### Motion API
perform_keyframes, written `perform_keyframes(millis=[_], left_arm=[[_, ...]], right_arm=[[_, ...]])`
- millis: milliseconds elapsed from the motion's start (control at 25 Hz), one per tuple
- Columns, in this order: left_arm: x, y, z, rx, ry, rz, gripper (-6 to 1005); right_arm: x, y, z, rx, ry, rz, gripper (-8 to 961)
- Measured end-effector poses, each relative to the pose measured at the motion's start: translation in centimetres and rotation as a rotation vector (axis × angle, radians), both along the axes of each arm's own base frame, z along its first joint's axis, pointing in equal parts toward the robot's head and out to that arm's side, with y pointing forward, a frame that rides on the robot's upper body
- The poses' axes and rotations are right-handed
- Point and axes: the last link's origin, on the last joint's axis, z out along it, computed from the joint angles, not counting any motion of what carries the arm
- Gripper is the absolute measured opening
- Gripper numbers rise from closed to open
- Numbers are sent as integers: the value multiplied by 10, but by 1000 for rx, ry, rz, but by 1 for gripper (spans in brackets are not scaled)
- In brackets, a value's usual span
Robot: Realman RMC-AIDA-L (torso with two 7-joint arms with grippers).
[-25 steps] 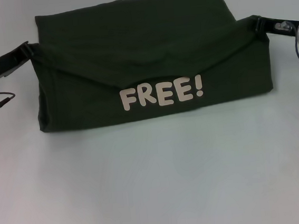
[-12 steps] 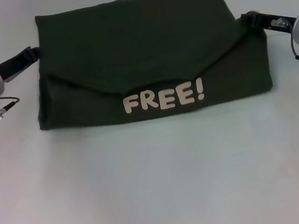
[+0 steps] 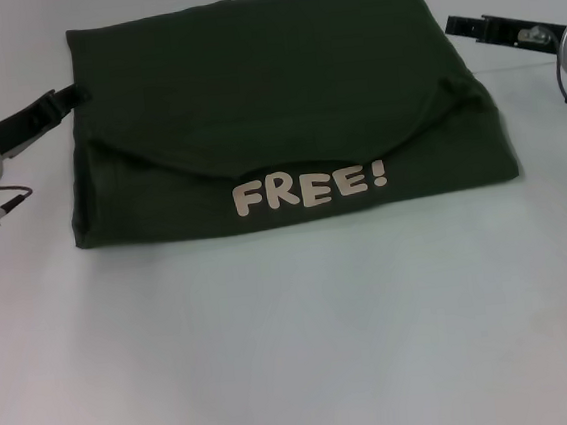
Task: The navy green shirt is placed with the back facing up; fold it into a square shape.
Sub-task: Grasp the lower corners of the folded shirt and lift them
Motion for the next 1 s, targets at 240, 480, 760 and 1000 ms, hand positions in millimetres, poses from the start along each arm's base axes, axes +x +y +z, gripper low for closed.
perform_keyframes(millis=[240, 480, 760, 1000], left_arm=[[13, -24, 17, -117, -46, -241, 738], [-1, -61, 20, -289, 25, -334, 849], [-19, -74, 11, -385, 109, -287, 849], [-27, -75, 5, -375, 244, -336, 848]], right_arm=[[9, -19, 29, -69, 87, 112, 775], [22, -48, 44, -186, 131, 190, 771], [43, -66, 50, -243, 100, 170, 770], [50, -69, 50, -263, 71, 156, 771]])
